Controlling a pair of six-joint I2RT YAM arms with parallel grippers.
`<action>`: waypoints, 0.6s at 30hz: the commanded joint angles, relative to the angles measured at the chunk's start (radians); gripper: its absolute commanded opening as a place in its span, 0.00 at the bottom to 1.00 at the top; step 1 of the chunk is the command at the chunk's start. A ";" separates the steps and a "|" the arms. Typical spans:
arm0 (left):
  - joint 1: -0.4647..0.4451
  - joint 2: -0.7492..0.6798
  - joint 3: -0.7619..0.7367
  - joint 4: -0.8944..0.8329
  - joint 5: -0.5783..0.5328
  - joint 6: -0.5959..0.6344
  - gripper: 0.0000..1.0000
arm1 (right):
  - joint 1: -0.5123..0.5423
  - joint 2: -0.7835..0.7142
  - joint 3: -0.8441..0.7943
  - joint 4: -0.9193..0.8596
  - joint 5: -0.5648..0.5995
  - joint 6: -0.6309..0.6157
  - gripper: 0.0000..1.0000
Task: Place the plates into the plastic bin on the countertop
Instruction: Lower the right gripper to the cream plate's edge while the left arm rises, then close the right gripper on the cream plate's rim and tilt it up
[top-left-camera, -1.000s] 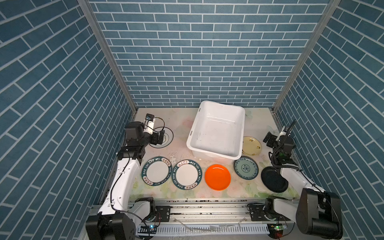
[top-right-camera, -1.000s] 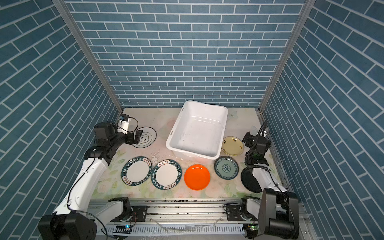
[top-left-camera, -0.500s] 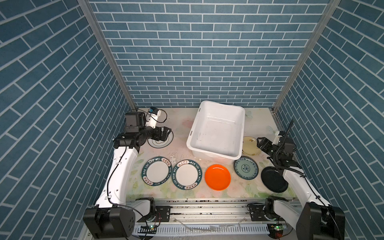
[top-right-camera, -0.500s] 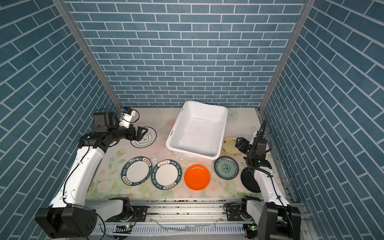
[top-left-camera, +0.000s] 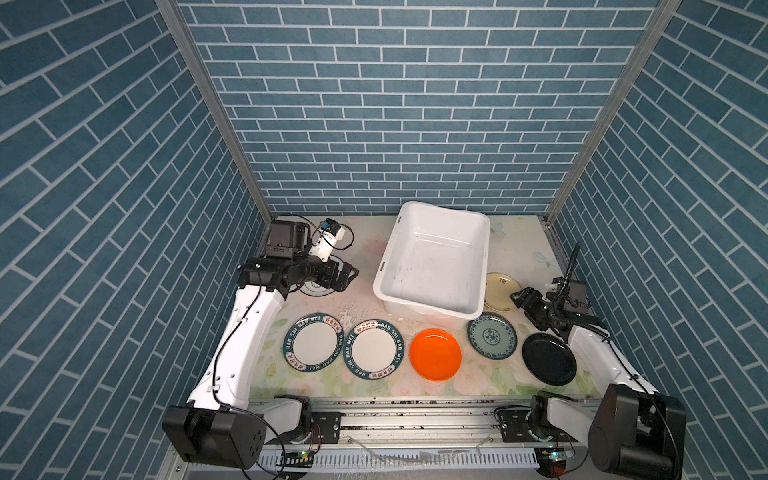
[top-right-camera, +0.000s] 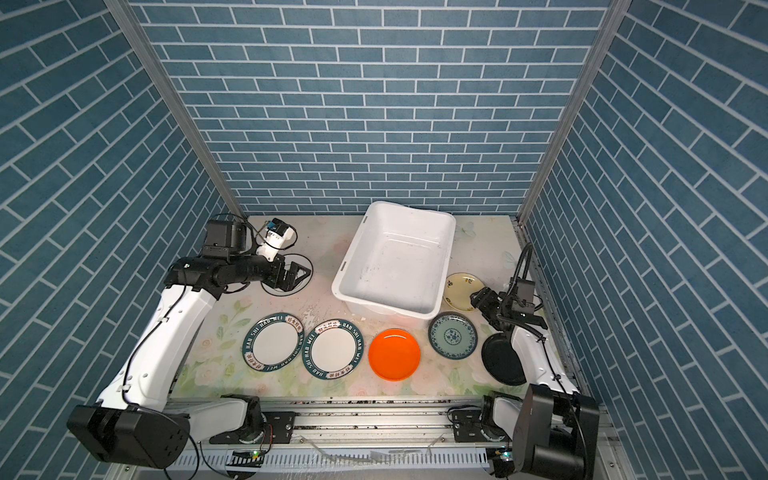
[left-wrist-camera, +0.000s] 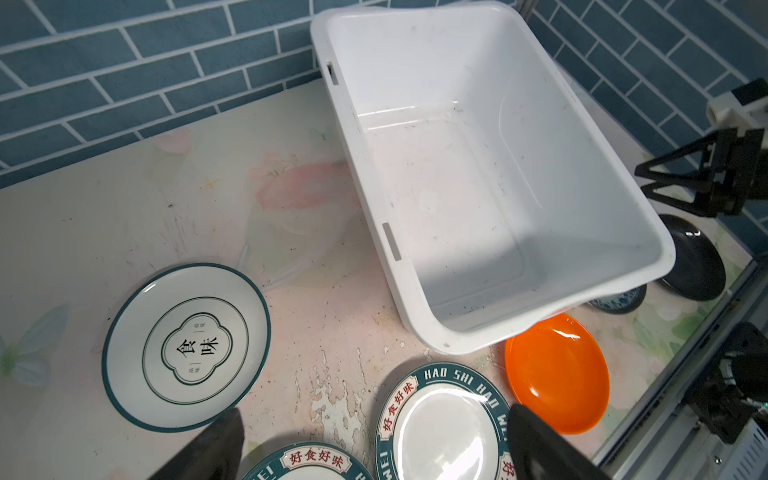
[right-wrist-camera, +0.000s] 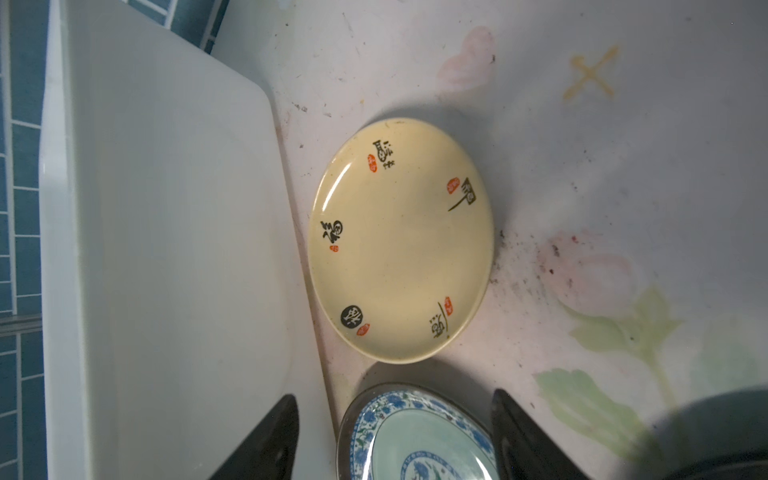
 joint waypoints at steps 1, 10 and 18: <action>-0.032 -0.008 0.012 -0.055 0.041 0.052 1.00 | -0.040 0.051 0.020 -0.040 -0.064 0.022 0.69; -0.058 0.004 0.006 -0.070 0.048 0.089 1.00 | -0.080 0.174 0.004 0.066 -0.140 0.036 0.60; -0.065 -0.009 -0.023 -0.058 0.044 0.102 1.00 | -0.109 0.296 -0.004 0.159 -0.175 0.037 0.49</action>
